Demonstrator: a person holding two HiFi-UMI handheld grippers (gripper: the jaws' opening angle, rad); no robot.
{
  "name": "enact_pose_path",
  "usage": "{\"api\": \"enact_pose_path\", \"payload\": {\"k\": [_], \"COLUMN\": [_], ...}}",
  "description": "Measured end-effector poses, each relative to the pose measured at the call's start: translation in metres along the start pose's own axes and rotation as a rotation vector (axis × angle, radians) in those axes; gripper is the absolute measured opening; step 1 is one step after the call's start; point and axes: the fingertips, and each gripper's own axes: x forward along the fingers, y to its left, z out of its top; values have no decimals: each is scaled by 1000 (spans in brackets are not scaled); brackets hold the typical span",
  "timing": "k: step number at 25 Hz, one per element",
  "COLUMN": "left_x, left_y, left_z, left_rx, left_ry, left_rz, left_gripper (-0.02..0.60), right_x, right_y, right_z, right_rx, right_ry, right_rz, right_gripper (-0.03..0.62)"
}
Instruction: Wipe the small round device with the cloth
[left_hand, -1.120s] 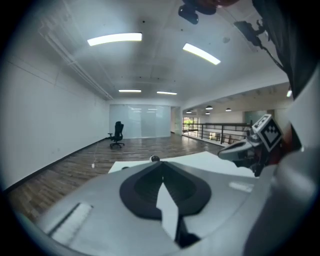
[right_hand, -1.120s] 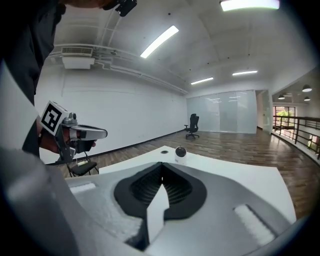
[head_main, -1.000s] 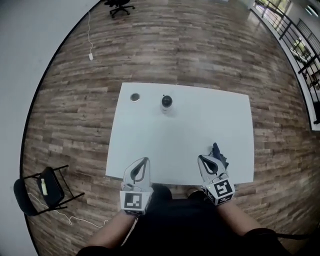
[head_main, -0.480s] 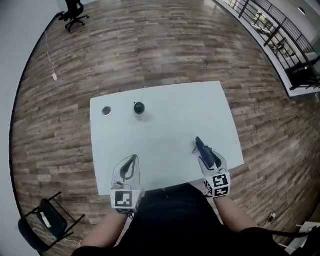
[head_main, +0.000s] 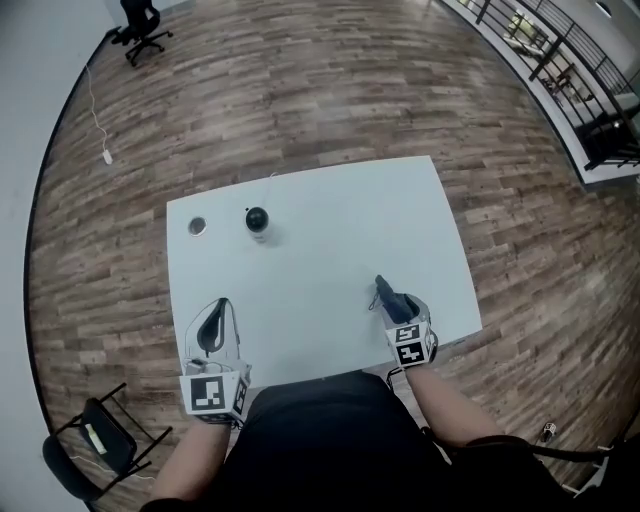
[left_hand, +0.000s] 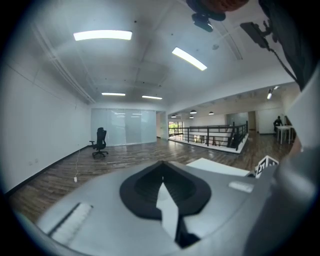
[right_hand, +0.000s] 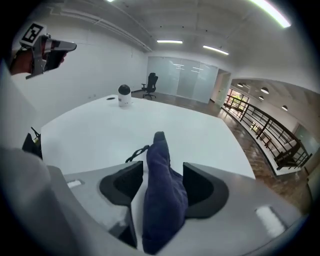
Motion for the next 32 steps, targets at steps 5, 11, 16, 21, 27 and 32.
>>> {"api": "enact_pose_path", "payload": {"k": [5, 11, 16, 21, 27, 32], "left_x": [7, 9, 7, -3, -18, -37], "left_y": [-2, 4, 12, 24, 43, 57], "left_z": [0, -8, -15, -18, -24, -33], "left_rx": [15, -8, -34, -70, -86, -112], "left_ry": [28, 84, 102, 122, 133, 149], "left_rz": [6, 42, 95, 156, 240, 317], "left_gripper": [8, 8, 8, 8, 8, 8], "right_x": [16, 16, 26, 37, 53, 66], "right_y": [4, 10, 20, 49, 74, 88], "right_z": [-17, -17, 18, 85, 153, 193], "right_rx": [-4, -23, -31, -101, -153, -188], "right_ry": [83, 84, 26, -86, -160, -210], "right_rz": [5, 71, 148, 234, 306, 348], "right_gripper": [249, 145, 118, 118, 117, 117]}}
